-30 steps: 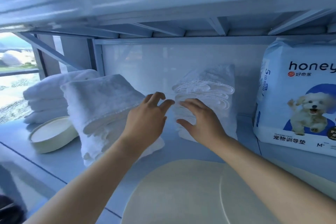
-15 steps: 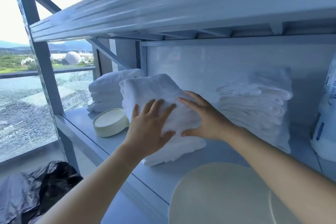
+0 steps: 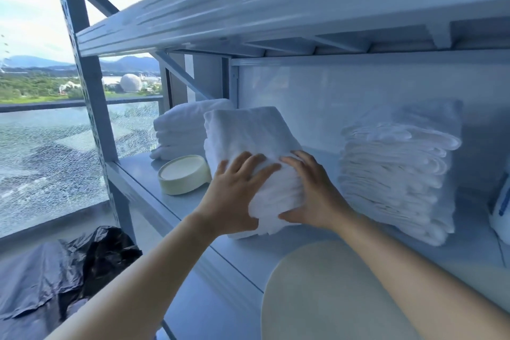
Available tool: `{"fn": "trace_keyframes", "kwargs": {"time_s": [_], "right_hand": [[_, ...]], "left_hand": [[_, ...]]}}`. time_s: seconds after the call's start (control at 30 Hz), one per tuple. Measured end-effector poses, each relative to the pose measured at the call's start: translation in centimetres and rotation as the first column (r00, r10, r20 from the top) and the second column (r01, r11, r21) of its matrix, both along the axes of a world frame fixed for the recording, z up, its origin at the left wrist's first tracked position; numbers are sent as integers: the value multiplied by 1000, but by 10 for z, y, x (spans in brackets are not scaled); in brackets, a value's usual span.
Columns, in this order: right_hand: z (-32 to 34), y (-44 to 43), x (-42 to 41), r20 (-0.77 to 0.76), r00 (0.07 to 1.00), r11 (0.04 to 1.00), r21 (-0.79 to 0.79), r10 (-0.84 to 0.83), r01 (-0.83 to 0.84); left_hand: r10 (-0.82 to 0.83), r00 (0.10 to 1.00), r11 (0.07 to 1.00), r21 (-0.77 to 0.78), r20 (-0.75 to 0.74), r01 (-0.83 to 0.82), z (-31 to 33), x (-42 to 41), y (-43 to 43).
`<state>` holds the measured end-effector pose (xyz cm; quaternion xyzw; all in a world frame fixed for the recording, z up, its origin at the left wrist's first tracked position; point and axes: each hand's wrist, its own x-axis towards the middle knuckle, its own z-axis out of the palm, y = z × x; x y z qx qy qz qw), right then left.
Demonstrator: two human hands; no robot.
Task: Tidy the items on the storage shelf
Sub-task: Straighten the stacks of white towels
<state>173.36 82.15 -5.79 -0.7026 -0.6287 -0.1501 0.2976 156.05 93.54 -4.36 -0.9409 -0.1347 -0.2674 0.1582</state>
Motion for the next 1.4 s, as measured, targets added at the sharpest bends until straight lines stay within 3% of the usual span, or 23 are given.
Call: {"fn": "trace_keyframes", "kwargs": {"time_s": [0.2, 0.4, 0.53, 0.7, 0.8, 0.97, 1.27, 1.4], "right_hand": [[-13, -9, -25, -35, 992, 992, 40, -122, 124], [-11, -12, -39, 64, 969, 971, -12, -237, 238], [-15, 0, -48, 193, 916, 932, -24, -352, 363], [-8, 8, -43, 221, 892, 914, -12, -393, 406], [-4, 9, -37, 256, 910, 935, -56, -326, 350], [-10, 12, -38, 144, 968, 974, -65, -204, 215], [-17, 17, -43, 72, 941, 941, 101, -330, 322], [-18, 20, -44, 55, 938, 938, 94, -341, 335]], "left_hand": [[-158, 985, 987, -19, 65, 160, -4, -8, 17], [-190, 974, 981, -8, 122, 192, -12, 1, 39], [-155, 974, 982, -80, 166, 170, -18, 11, 51], [-108, 981, 983, -133, 159, 130, -26, 14, 61], [-143, 984, 974, -162, 109, 160, -25, 11, 75], [-218, 976, 956, -194, 22, 218, -16, 15, 100], [-262, 965, 962, -76, 29, 263, -21, 23, 100], [-316, 942, 937, -122, 112, 328, -27, 21, 98]]}}
